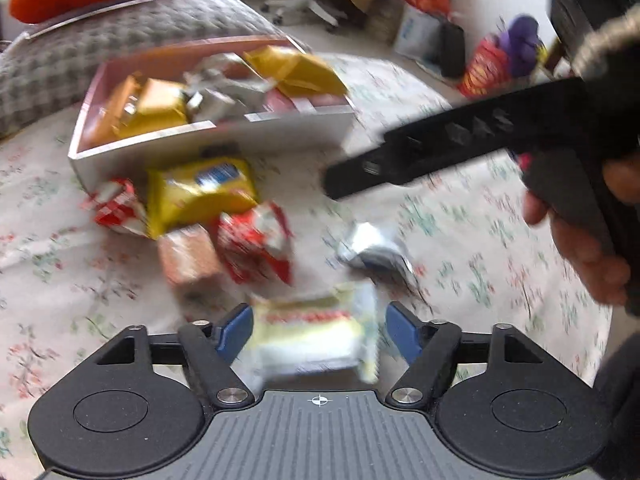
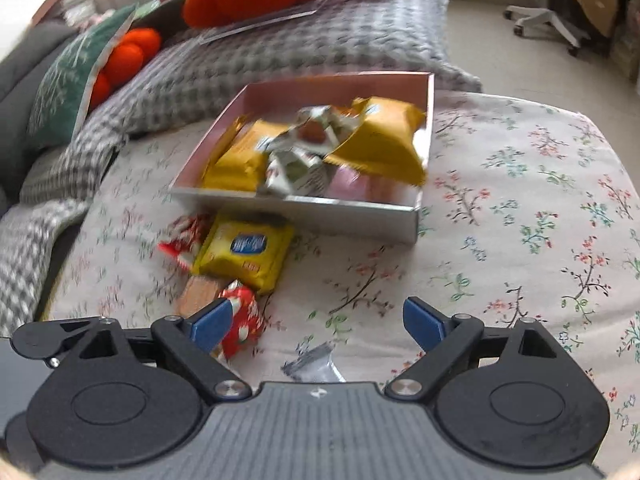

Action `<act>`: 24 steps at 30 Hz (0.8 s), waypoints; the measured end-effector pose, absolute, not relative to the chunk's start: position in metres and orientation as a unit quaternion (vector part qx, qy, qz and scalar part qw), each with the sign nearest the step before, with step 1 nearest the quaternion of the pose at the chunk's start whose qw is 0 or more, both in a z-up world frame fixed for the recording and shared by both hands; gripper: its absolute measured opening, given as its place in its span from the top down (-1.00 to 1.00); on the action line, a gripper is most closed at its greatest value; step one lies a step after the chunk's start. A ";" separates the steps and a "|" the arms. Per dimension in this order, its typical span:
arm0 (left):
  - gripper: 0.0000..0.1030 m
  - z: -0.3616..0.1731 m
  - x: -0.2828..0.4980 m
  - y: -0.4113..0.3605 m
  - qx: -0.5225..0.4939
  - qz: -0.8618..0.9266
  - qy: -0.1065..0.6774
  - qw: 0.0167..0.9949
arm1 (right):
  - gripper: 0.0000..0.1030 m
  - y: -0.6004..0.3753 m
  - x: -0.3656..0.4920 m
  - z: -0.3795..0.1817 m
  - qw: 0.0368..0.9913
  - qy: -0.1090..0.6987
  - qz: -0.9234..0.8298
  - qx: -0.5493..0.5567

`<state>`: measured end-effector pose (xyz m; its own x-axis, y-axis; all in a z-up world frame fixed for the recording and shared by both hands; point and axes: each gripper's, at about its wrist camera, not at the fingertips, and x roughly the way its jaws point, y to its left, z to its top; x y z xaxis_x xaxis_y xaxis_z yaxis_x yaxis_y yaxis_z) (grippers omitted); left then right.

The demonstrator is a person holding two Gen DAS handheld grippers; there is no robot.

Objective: Organize snacks
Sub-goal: 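Grasp white-green packet with left gripper while right gripper grasps red-white candy packet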

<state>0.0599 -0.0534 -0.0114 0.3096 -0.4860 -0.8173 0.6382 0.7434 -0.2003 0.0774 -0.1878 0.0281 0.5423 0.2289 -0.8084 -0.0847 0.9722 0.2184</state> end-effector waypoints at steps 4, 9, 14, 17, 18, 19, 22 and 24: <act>-0.56 -0.024 0.047 -0.068 0.154 -0.347 0.464 0.801 | -0.73 -0.182 0.076 0.024 0.873 0.476 0.088 0.051; -0.17 -0.027 0.056 -0.061 0.143 -0.330 0.470 0.806 | -0.66 -0.180 0.075 0.026 0.874 0.473 0.095 0.053; -0.10 -0.025 0.056 -0.055 0.134 -0.332 0.469 0.808 | -0.31 -0.179 0.076 0.021 0.869 0.479 0.104 0.058; -0.07 -0.021 0.056 -0.053 0.126 -0.335 0.469 0.807 | -0.20 -0.177 0.077 0.016 0.863 0.485 0.123 0.075; -0.07 -0.020 0.056 -0.052 0.124 -0.336 0.468 0.808 | -0.18 -0.176 0.078 0.015 0.861 0.486 0.127 0.079; -0.07 -0.019 0.056 -0.051 0.121 -0.336 0.467 0.809 | -0.17 -0.175 0.078 0.015 0.860 0.486 0.132 0.080; -0.06 -0.017 0.057 -0.050 0.117 -0.336 0.465 0.811 | -0.17 -0.170 0.077 0.016 0.861 0.479 0.146 0.083; -0.06 -0.017 0.057 -0.049 0.115 -0.335 0.464 0.812 | -0.17 -0.167 0.078 0.015 0.860 0.476 0.160 0.093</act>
<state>0.0574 -0.0491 -0.0169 0.3448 -0.4367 -0.8309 0.6502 0.7496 -0.1241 0.0783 -0.1666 0.0153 0.4962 0.3633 -0.7885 -0.1864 0.9316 0.3120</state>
